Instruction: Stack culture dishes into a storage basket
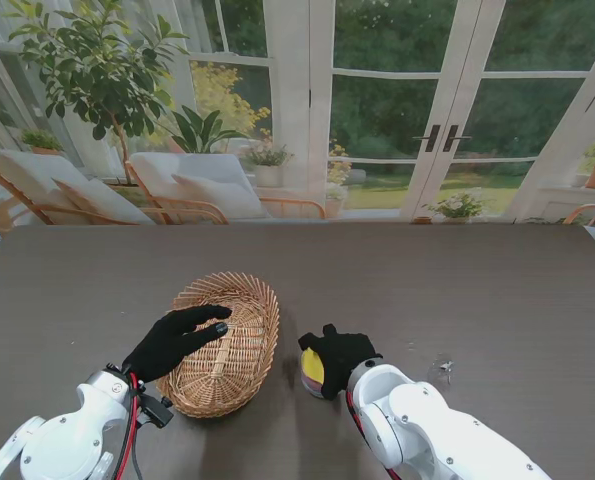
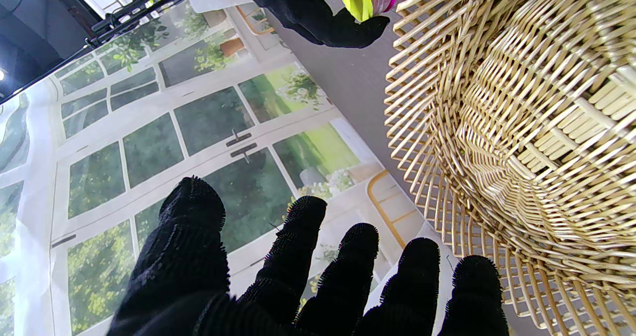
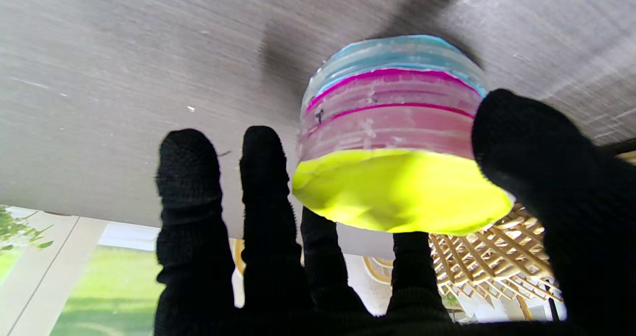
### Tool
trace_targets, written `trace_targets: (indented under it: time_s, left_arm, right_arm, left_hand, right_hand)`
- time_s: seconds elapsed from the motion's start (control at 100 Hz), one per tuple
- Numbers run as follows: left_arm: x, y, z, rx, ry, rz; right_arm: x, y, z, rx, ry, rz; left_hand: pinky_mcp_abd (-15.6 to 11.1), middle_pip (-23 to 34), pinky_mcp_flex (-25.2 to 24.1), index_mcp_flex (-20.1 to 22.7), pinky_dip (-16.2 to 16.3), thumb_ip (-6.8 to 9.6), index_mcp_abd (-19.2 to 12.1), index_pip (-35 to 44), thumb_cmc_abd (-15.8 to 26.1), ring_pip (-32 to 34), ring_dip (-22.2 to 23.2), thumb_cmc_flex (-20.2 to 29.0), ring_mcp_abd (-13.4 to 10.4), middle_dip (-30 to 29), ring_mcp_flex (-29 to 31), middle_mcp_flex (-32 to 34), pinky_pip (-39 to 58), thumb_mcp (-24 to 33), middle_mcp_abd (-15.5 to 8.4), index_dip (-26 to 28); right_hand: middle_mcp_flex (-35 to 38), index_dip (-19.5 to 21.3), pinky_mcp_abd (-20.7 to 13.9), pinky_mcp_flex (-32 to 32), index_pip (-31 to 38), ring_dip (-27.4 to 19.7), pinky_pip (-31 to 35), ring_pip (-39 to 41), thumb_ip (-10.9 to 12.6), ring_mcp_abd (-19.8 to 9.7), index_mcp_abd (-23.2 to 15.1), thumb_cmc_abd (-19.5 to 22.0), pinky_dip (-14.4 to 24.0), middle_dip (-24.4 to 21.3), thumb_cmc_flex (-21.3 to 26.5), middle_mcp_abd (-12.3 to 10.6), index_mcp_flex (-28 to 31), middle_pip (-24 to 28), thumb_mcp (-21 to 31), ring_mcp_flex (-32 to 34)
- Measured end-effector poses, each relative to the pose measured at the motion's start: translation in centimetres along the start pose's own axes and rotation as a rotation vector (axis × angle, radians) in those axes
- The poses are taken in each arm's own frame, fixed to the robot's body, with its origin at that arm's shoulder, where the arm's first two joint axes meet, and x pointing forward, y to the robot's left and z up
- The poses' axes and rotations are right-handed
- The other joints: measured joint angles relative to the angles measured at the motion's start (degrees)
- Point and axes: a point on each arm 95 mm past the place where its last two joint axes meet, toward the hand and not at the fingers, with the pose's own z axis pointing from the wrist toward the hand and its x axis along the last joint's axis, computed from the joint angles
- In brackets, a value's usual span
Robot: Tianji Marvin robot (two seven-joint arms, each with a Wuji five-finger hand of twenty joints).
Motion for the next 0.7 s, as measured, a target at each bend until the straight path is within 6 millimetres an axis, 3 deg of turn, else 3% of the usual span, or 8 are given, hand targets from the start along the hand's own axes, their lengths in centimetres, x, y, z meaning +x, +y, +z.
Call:
trace_targets:
  time_s: [0.44,0.57,0.61,0.7]
  left_arm:
    - [0.0,0.0,0.0,0.000,0.000,0.000]
    - [0.0,0.0,0.0,0.001,-0.001,0.000]
    - [0.0,0.0,0.0,0.000,-0.001,0.000]
    - [0.0,0.0,0.0,-0.002,-0.001,0.000]
  right_arm:
    - [-0.1,0.0,0.0,0.001,0.006,-0.005]
    - [-0.3,0.0,0.0,0.000,0.006,-0.001]
    - [-0.5,0.1,-0.1,-0.001,0.003,0.004]
    - [-1.0,0.5,-0.7,-0.011,-0.001,0.015]
  left_hand:
    - [0.0,0.1,0.0,0.0,0.0,0.00,0.0,0.0,0.0,0.0,0.0,0.0,0.0,0.1,0.0,1.3,0.0,0.0,0.1,0.0]
    - [0.0,0.1,0.0,0.0,0.0,0.00,0.0,0.0,0.0,0.0,0.0,0.0,0.0,0.1,0.0,1.5,0.0,0.0,0.1,0.0]
    - [0.0,0.1,0.0,0.0,0.0,0.00,0.0,0.0,0.0,0.0,0.0,0.0,0.0,0.1,0.0,1.5,0.0,0.0,0.1,0.0]
    - [0.0,0.1,0.0,0.0,0.0,0.00,0.0,0.0,0.0,0.0,0.0,0.0,0.0,0.1,0.0,1.5,0.0,0.0,0.1,0.0]
  right_hand:
    - [0.0,2.0,0.7,0.0,-5.7,-6.0,-2.7,-12.1,0.0,3.2,0.4,0.0,0.0,-6.4,-4.0,0.0,0.0,-8.7,0.2,-3.2]
    - [0.0,3.4,1.4,0.0,-9.9,-8.4,-5.0,-16.3,0.0,4.4,2.5,0.1,0.0,-8.5,-6.4,0.0,0.0,-11.6,-0.2,-3.7]
    - [0.0,4.0,2.0,0.0,-11.5,-9.7,-6.6,-18.9,0.0,4.7,3.3,1.5,0.0,-9.0,-7.2,0.0,0.0,-12.4,-3.0,-5.4]
    - [0.0,5.2,2.9,-0.1,-15.5,-11.1,-9.7,-21.2,0.0,5.7,4.5,3.7,0.0,-10.0,-7.2,0.0,0.0,-14.6,-2.8,-6.1]
